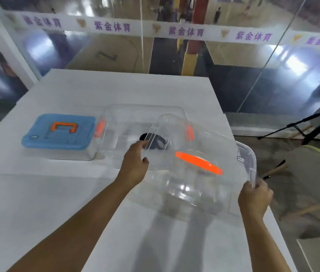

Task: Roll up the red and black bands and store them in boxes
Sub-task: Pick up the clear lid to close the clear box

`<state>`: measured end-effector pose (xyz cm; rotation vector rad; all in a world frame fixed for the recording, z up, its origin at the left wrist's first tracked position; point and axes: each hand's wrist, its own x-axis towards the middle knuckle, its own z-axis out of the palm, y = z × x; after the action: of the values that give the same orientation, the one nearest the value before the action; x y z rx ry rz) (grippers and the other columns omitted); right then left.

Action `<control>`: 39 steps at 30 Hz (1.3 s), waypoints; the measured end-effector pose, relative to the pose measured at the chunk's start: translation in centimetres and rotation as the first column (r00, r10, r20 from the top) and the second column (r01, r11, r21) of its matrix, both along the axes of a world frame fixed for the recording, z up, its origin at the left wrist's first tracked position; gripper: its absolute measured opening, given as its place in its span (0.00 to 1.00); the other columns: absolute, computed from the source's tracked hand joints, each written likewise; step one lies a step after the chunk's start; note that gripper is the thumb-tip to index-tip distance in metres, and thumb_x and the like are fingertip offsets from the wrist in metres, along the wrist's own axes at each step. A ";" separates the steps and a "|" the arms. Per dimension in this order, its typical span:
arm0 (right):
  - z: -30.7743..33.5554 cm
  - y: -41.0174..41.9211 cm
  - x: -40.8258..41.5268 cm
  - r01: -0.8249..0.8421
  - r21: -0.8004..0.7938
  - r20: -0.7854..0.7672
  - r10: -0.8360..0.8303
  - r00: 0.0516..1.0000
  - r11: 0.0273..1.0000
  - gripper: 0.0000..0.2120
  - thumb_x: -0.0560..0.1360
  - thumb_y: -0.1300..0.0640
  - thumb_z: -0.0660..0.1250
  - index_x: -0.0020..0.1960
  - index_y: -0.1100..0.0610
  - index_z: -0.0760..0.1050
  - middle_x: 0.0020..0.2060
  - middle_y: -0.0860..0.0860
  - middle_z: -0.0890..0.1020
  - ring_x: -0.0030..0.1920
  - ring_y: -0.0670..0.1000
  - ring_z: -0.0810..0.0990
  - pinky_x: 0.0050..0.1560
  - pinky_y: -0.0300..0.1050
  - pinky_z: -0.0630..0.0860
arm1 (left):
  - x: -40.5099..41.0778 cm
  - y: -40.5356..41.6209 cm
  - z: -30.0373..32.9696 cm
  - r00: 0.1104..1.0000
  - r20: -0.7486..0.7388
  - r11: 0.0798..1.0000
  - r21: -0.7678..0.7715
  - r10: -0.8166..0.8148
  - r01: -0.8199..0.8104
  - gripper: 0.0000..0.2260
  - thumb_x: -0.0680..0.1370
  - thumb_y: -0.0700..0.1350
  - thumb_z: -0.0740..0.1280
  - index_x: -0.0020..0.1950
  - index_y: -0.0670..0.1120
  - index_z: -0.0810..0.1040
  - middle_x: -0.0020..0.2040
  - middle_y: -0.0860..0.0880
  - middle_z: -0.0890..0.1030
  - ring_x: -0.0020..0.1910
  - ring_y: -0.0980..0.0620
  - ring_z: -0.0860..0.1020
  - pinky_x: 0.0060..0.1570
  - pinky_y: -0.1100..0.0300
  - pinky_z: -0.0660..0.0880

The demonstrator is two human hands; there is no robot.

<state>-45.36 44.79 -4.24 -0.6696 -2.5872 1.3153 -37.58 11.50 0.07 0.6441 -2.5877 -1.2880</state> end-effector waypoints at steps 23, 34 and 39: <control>0.8 -21.7 -13.5 -0.505 0.156 0.061 0.502 0.863 0.849 0.19 0.81 0.64 0.61 0.72 0.60 0.74 0.66 0.61 0.77 0.63 0.63 0.76 0.54 0.49 0.71 | -2.2 -20.0 -3.5 0.956 0.061 0.954 -0.109 0.286 -0.279 0.19 0.80 0.39 0.68 0.71 0.42 0.71 0.63 0.41 0.79 0.64 0.41 0.77 0.62 0.54 0.73; -1.3 -21.4 -13.3 -0.477 0.191 0.011 0.484 0.875 0.858 0.20 0.83 0.57 0.62 0.75 0.55 0.73 0.70 0.55 0.77 0.64 0.60 0.79 0.65 0.57 0.76 | -4.3 -20.6 -4.7 0.937 0.099 0.942 -0.080 0.334 -0.327 0.15 0.84 0.44 0.62 0.69 0.40 0.71 0.66 0.40 0.78 0.63 0.40 0.78 0.61 0.50 0.75; -1.4 -21.2 -13.1 -0.325 -0.072 0.095 0.331 0.939 0.943 0.28 0.82 0.48 0.64 0.79 0.52 0.62 0.71 0.60 0.72 0.64 0.60 0.76 0.57 0.49 0.69 | -5.9 -21.2 -5.3 0.869 0.192 0.867 0.126 0.456 -0.482 0.17 0.84 0.51 0.59 0.70 0.43 0.68 0.63 0.38 0.78 0.58 0.39 0.78 0.55 0.49 0.74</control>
<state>-58.44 23.57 -5.60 -0.3291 -2.8523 1.4844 -43.44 -9.67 -5.24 1.3609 -2.2255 -1.3335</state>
